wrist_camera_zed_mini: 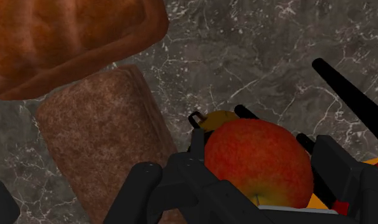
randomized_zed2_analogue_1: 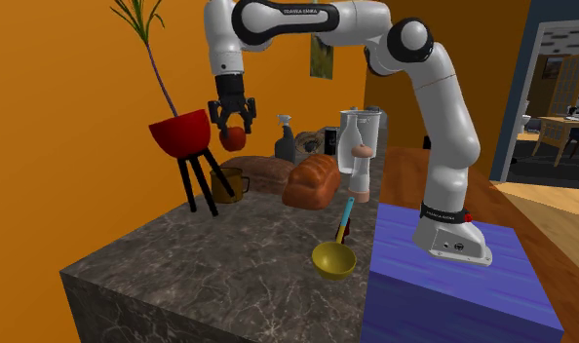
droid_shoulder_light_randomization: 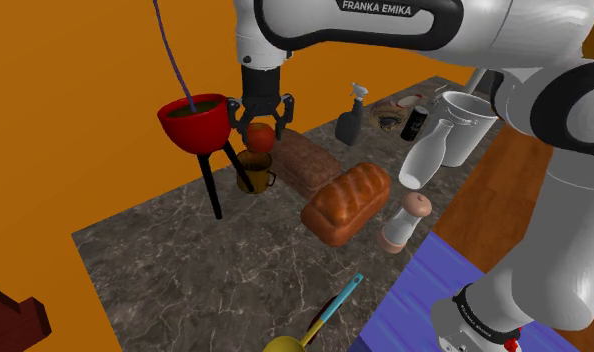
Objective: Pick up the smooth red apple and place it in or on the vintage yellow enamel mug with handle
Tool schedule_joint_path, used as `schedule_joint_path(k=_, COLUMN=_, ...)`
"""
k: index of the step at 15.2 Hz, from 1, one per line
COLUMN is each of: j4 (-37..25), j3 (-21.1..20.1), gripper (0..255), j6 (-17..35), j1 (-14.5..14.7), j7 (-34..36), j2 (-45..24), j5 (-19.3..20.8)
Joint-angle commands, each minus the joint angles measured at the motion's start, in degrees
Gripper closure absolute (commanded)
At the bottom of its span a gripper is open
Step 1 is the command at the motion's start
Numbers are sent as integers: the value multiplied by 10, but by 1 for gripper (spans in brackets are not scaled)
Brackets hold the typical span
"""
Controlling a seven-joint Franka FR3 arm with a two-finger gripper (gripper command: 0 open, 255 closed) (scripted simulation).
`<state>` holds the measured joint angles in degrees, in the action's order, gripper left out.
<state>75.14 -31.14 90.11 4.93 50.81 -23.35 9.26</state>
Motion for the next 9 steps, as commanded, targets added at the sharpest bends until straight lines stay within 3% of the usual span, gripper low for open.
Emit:
schedule_joint_path(k=1, j4=-49, j3=10, gripper=255, j6=-20, j1=-2, j7=-20, j2=-31, j5=13)
schedule_joint_path(k=2, j4=-88, j3=15, gripper=255, j6=-36, j1=0, j7=-31, j2=-55, j5=22)
schedule_joint_path(k=9, j4=-18, j3=16, gripper=255, j6=24, j1=-13, j7=-30, j2=-45, j5=19)
